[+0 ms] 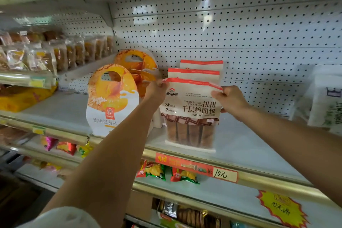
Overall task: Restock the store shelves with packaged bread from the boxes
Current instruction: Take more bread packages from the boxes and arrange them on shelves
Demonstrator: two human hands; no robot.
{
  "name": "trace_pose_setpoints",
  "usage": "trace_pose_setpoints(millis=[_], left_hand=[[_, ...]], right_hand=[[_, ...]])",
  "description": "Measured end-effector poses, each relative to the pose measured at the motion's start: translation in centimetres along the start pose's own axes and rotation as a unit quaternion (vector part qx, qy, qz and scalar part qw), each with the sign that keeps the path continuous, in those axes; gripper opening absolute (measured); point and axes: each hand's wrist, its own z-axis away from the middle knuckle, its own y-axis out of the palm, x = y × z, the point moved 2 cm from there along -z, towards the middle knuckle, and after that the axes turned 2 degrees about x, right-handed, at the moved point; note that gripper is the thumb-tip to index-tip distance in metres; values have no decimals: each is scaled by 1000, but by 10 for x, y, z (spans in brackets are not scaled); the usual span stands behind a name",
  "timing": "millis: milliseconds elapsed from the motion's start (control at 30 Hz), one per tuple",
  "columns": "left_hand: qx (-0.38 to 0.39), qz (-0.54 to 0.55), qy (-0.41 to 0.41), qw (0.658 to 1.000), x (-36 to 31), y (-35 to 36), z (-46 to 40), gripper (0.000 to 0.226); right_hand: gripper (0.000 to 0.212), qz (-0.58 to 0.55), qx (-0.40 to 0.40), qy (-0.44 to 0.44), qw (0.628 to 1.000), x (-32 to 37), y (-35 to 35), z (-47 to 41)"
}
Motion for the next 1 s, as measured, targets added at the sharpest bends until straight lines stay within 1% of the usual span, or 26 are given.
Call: trace_pose_setpoints(millis=[67,167,300,400,467,533,600,633,667,733,767,867,1000], left_hand=[[-2,6,-7,1000,7,4,-2,25],[-5,7,-11,1000,7,6,-3,27],[1,16,-22,1000,1,8,1,22],[5,34,-23,999,3,8,5,10],[10,50,-29,998,5,6,6,12],[8,69,-36,997,6,2,8,9],[-13,75,-42,996,8,-4,15,10],[-26,86,-47,995,10,-7,18,12],[-36,104,-57,992,12,-10,24,19],[-54,141,-69,986,19,-17,35,32],[-62,158,-71,983,23,-20,40,34],[-88,199,-81,973,33,-32,61,26],[-101,248,-95,959,56,-42,91,21]], right_hand=[[13,8,5,14,1000,-6,4,-4],[21,18,11,27,999,-10,6,-10],[23,24,10,40,999,-10,4,-14],[21,40,4,28,999,-10,3,-15],[22,45,-1,10,999,-8,2,-13],[32,57,-9,-27,998,-3,2,-10],[43,117,-41,-85,989,3,1,-5],[46,155,-61,-122,979,7,2,-1],[45,186,-78,-167,965,12,3,2],[40,211,-90,-256,939,21,9,6],[37,209,-84,-286,931,25,14,7],[33,193,-35,-351,916,35,36,17],[27,161,74,-371,912,34,70,32]])
